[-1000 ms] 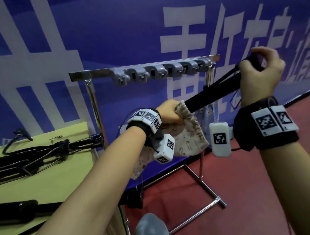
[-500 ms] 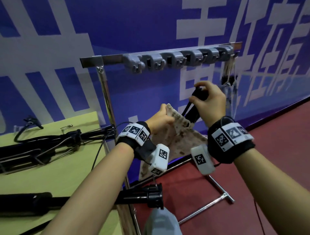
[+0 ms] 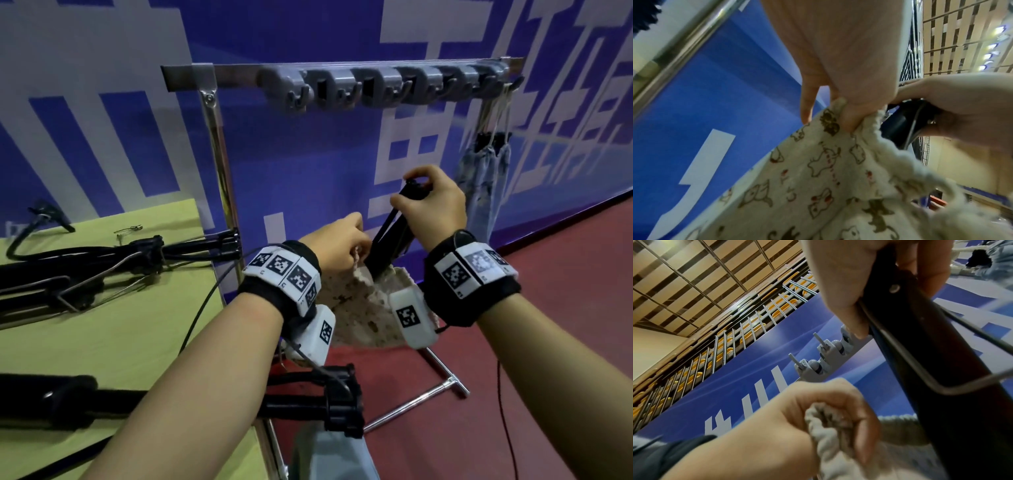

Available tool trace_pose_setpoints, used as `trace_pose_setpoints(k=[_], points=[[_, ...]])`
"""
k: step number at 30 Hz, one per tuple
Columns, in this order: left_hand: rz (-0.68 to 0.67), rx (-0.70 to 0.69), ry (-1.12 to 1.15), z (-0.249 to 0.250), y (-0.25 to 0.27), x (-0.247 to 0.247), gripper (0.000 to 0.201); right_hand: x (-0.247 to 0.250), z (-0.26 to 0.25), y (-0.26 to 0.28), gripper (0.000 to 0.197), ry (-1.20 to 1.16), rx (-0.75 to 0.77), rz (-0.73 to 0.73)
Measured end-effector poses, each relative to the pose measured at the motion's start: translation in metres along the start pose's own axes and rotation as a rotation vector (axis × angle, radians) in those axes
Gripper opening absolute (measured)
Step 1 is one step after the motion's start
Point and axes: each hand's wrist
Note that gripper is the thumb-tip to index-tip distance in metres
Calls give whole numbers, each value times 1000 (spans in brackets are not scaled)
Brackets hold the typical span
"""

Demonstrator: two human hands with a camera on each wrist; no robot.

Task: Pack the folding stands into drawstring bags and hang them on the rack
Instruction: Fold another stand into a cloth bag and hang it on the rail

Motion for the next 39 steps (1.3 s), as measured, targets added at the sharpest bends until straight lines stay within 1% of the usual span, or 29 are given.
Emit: trace_pose_setpoints(k=[3,4,6,8,9,11,13,15,16,18,21,23,24,26,28,30,32,33,35,36,37,39], points=[[56,64,-170,0,-1,5,21,-3,2,3,24,33,-17,-18],[33,112,-227,-1,-2,5,24,-4,3,5,25,46,-19,-29],[-77,221,-326,-3,-3,5,25,-8,3,8,24,71,-11,-51],[-169,299,-336,-6,-2,1,24,-11,4,11,24,95,9,-59],[-192,322,-288,-7,-3,-1,24,-13,4,13,24,101,18,-55],[-174,354,-108,-8,-4,-3,22,-17,4,15,25,101,31,-44],[-89,403,145,-4,-5,-1,17,-20,4,17,25,94,34,-39],[27,468,397,0,-6,1,27,-22,3,19,25,88,55,-28],[93,499,488,-1,-6,2,31,-22,1,20,25,89,72,-20],[204,532,585,-7,-6,0,35,-22,-2,22,25,93,95,-10],[289,543,642,-15,-5,0,17,-22,-6,24,26,96,96,-6],[361,525,718,-16,-3,2,32,-23,-6,24,26,111,92,-14],[376,509,760,-13,-2,2,37,-23,-6,24,26,125,88,-23],[376,463,850,-8,-4,0,40,-24,-6,23,26,146,88,-44],[351,420,960,0,-6,-2,37,-25,-8,21,24,135,83,-75],[290,392,1047,8,-6,-2,36,-27,-11,17,25,83,40,-127],[234,379,1088,10,-9,-1,32,-27,-15,15,22,-27,-32,-175],[213,377,1085,11,-9,0,25,-28,-17,14,17,-98,-62,-190],[158,410,1034,12,-8,1,4,-28,-19,14,10,-227,-101,-228],[148,432,981,11,-8,0,9,-29,-21,15,9,-288,-114,-249],[149,445,932,8,-8,-2,19,-30,-22,16,8,-342,-127,-266],[189,473,926,4,-9,-5,30,-31,-22,18,9,-426,-140,-277]])
Point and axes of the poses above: each hand's wrist, its own y-axis away from the middle knuckle, its own x-axis out of the back of the hand, z = x × y, and after that the axes turned 2 degrees about -x, right-handed
